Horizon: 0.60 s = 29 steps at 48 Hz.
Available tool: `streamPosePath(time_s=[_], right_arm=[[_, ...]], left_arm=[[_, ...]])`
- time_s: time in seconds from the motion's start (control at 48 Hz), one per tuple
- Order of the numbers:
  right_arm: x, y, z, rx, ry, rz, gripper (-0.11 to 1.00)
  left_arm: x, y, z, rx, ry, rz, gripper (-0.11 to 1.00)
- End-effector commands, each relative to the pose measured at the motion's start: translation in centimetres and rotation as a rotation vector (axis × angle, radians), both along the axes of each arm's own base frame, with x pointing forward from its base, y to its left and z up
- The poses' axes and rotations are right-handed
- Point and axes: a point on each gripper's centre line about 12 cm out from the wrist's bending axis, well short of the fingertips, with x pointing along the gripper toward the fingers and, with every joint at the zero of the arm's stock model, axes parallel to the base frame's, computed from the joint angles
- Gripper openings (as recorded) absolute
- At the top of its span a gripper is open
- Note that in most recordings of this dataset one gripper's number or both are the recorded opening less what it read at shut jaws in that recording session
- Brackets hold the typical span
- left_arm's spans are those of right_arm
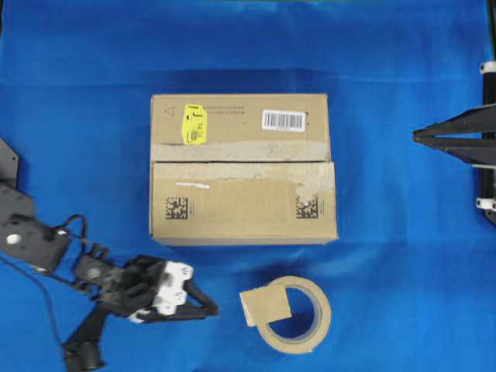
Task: Apply tape along the seams of the closed cardboard box to seal it securely.
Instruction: 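Move the left gripper down to the tape tab on the roll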
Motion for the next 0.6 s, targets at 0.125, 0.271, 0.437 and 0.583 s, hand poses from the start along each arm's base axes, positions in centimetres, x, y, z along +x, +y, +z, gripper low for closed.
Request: streamPosePath(time_s=[0.125, 0.271, 0.437, 0.583], right_arm=[[0.2, 0.5, 0.8, -0.022, -0.017, 0.023, 0.00], [0.2, 0.6, 0.7, -0.027, -0.007, 0.030, 0.00], [0.3, 0.6, 0.6, -0.027, 0.001, 0.029, 0.00], [0.4, 0.6, 0.4, -0.028, 0.010, 0.031, 0.00]], left_arm=[[2.9, 0.5, -0.7, 0.070, -0.035, 0.010, 0.49], [4.1, 0.6, -1.7, 0.082, -0.024, 0.020, 0.49], [5.0, 0.6, -2.1, 0.085, -0.020, 0.027, 0.49], [5.0, 0.6, -2.2, 0.087, -0.014, 0.027, 0.49]])
